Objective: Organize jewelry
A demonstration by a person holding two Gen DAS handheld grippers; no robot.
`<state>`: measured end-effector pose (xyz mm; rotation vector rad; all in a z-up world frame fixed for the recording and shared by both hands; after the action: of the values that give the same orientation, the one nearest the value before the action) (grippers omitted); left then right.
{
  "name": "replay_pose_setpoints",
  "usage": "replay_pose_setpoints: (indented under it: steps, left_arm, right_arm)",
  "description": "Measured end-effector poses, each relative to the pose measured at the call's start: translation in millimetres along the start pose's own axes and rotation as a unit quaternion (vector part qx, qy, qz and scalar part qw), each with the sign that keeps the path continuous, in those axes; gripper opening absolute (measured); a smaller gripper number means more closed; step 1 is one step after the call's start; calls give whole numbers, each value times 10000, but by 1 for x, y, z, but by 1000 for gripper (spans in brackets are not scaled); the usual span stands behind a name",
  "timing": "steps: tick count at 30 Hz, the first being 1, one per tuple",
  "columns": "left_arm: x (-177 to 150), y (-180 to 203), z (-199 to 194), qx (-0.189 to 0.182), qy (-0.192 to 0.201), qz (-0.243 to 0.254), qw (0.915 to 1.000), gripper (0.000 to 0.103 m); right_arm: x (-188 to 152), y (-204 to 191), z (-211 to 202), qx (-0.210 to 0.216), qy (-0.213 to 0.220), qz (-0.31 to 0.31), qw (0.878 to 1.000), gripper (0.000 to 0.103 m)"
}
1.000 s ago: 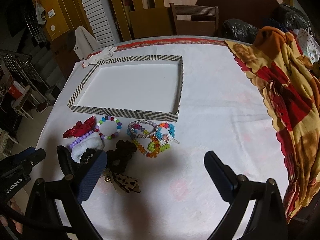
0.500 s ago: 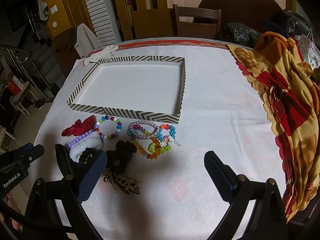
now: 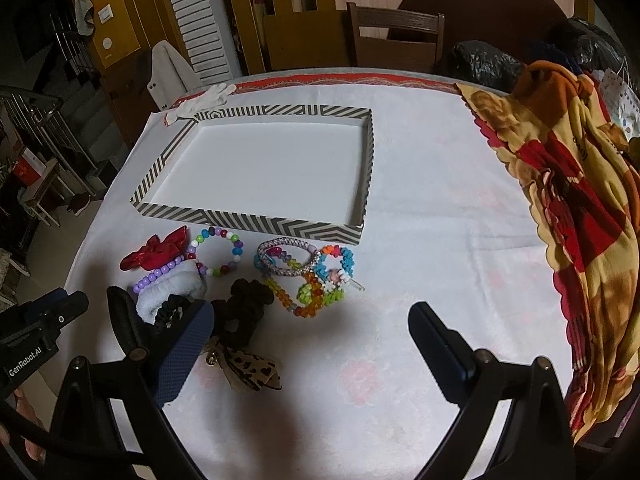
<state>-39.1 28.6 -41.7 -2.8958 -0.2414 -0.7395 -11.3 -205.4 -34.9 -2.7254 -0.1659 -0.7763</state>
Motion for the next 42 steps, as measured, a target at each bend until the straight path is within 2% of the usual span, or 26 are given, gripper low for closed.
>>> replay_pose_setpoints:
  steps: [6,11,42]
  left_arm:
    - [-1,0,1,-10,-22,2,10000,22]
    - [-1,0,1,-14,-23,1,10000,22]
    - [-5,-2,5,-97,-197,-20,9998,22]
  right_arm:
    - [-3,-1,1,0,-279,108,9996,100]
    - [-1,-1,0,-9,-81,11,10000,100]
    - [-5,2,5,-100,-72,-138,9998,100]
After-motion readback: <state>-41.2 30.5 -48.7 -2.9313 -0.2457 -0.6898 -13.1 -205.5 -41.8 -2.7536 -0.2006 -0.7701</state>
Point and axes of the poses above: each gripper's, at about its wrist camera, not at the fingertips, and z roughly the way its jaws point, y to its right, x to its top, the point moved 7 cm from there along z, roughly the way its jaws point, and after that the axes turned 11 degrees about x, right-handed, at the moved point
